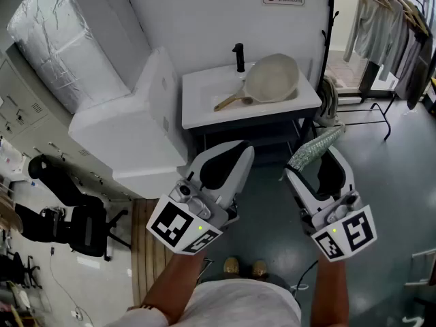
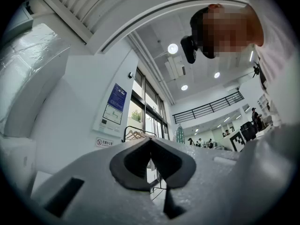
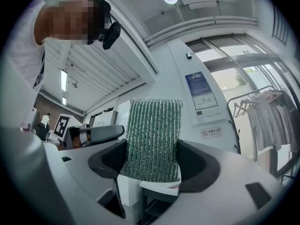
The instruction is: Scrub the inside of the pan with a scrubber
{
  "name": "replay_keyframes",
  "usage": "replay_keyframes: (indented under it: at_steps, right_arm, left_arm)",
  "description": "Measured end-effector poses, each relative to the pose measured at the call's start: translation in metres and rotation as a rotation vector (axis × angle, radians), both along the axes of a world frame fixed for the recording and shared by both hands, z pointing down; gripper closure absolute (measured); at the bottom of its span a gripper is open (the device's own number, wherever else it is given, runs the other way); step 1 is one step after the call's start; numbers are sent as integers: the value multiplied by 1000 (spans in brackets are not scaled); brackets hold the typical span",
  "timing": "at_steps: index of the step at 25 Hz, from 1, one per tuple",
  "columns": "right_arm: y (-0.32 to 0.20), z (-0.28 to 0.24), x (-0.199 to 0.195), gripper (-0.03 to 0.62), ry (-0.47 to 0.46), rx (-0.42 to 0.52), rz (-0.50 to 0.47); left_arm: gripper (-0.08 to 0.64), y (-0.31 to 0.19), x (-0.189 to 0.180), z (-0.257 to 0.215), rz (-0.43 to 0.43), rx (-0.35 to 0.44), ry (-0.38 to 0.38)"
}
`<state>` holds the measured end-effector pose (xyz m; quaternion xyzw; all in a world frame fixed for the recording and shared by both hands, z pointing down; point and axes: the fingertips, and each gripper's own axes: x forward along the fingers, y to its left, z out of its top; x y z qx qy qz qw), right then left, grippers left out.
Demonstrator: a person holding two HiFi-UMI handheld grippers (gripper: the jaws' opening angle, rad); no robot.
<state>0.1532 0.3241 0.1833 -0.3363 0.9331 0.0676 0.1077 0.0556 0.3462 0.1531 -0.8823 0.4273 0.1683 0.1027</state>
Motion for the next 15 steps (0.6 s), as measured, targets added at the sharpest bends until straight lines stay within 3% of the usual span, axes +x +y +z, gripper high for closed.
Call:
replay_keyframes:
  at_steps: [15]
  right_arm:
    - [-5, 4, -6, 250, -13, -20, 1]
  left_arm:
    - [545, -3, -11, 6, -10, -12, 11]
